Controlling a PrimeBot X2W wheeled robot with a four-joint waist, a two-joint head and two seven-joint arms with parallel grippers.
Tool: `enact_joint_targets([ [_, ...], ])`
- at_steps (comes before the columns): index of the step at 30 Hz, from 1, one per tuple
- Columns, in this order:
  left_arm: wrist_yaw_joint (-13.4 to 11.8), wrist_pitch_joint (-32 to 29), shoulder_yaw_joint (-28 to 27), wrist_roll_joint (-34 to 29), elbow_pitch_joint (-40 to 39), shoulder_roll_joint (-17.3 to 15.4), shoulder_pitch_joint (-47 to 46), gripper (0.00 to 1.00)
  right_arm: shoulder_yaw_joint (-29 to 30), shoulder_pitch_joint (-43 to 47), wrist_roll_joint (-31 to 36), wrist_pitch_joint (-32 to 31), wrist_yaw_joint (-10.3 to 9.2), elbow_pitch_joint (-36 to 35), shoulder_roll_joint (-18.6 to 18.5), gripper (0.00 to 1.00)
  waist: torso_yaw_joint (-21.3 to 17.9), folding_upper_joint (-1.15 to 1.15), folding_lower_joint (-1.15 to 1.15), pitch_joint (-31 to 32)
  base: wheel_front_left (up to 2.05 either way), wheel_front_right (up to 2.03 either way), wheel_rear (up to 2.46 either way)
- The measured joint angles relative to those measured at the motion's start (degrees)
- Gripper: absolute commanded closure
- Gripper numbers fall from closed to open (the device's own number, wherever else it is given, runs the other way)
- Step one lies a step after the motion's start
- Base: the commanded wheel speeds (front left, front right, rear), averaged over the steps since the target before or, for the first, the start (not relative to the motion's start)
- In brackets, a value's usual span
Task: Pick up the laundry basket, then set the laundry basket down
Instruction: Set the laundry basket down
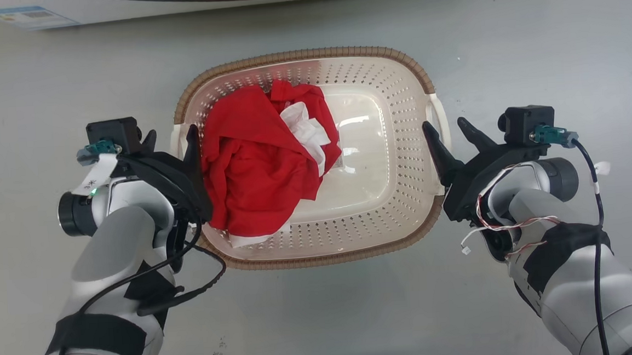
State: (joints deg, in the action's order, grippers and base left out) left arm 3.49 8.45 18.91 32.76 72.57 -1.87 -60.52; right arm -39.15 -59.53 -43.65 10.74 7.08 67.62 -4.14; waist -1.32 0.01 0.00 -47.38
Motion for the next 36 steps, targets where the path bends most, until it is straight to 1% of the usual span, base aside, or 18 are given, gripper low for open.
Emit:
enact_joint_targets([
  [5,0.1,1.9,1.0,-1.0,0.1,0.0,1.5,0.00,-0.1,1.8,-0.3,0.9,0.00,0.2,-0.2,0.00,0.0,0.00,0.00,2.4,0.00,0.00,0.00],
  [10,1.1,3.9,2.1,-1.6,0.2,0.0,4.3,0.00,-0.1,4.2,-0.3,2.4,0.00,0.2,-0.9,0.00,-0.1,0.00,0.00,6.8,0.00,0.00,0.00],
  [13,1.1,4.7,2.1,-1.6,-0.1,0.0,5.9,0.00,0.3,5.3,-0.7,3.0,0.00,-0.1,-1.0,0.00,-0.2,0.00,-0.01,9.2,0.00,0.00,0.00],
  [15,1.6,4.9,2.1,-1.6,-0.5,0.0,6.8,0.00,0.3,6.0,-0.7,3.0,0.00,-0.3,-1.1,0.00,-0.4,0.00,-0.01,10.8,0.00,0.00,0.00],
  [27,2.1,5.8,2.1,-1.7,-3.0,-0.3,14.0,0.00,3.0,12.7,-1.5,3.5,-0.29,-0.8,-1.7,0.00,-0.9,0.00,-0.01,20.8,0.00,0.00,0.00],
  [31,1.5,5.8,2.0,-2.1,-4.8,-0.4,17.2,0.00,3.7,15.3,-1.5,3.5,-0.63,-1.9,-1.9,0.00,-1.0,-0.01,-0.02,24.1,0.00,0.00,0.00],
  [36,-0.1,5.8,1.2,-2.3,-8.4,-1.0,20.5,0.00,4.0,18.2,-0.8,3.5,-1.60,-3.9,-2.5,0.00,-0.9,-0.01,-0.02,28.0,0.00,0.00,0.00],
])
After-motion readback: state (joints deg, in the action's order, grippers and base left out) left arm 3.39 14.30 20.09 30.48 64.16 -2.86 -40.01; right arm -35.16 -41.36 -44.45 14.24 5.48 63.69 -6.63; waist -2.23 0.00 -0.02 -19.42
